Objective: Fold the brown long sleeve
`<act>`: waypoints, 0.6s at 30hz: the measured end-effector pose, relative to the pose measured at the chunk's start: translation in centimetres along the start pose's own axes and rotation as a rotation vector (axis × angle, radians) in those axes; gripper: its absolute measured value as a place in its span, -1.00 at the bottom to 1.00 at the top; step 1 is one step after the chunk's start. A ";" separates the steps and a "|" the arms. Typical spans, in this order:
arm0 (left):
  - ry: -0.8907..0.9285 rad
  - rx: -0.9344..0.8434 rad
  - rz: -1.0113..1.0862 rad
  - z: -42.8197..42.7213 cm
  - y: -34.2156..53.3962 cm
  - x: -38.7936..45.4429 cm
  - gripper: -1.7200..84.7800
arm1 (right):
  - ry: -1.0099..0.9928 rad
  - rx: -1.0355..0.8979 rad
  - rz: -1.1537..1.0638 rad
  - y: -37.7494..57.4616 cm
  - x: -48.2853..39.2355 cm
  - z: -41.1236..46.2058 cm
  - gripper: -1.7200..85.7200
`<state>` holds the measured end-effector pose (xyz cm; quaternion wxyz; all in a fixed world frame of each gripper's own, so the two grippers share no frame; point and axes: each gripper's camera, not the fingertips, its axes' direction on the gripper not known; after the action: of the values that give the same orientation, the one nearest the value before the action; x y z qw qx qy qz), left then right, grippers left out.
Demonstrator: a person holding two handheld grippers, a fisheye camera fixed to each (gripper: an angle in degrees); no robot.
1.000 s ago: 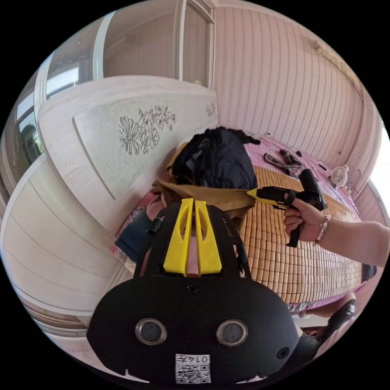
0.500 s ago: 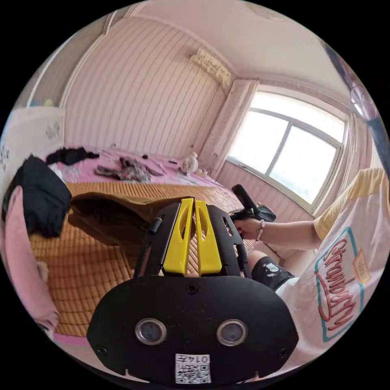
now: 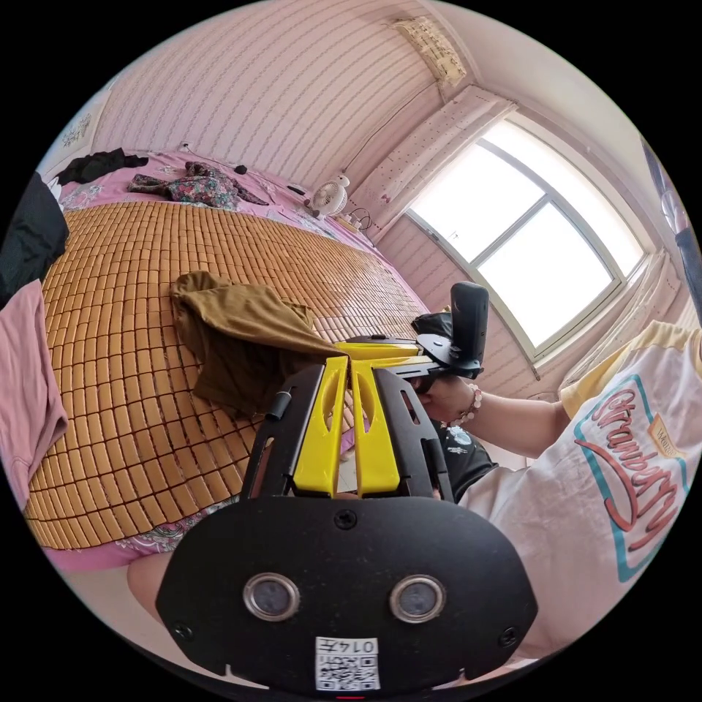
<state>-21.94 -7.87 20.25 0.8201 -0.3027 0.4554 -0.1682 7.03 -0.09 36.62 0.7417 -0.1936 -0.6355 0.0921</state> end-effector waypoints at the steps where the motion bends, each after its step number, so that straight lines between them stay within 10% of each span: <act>1: 0.006 0.002 -0.026 0.3 0.3 -0.7 -0.97 | -0.004 -0.003 0.002 0.1 0.2 -0.2 -0.84; 18: -0.411 -0.224 -0.178 19.5 1.2 -8.3 -0.76 | -0.179 0.440 0.105 -3.6 0.6 -23.3 -0.95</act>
<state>-9.80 4.36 32.64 0.8387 -0.4587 0.2665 -0.1233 29.56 -7.14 35.84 0.7011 -0.0511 -0.6523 0.2834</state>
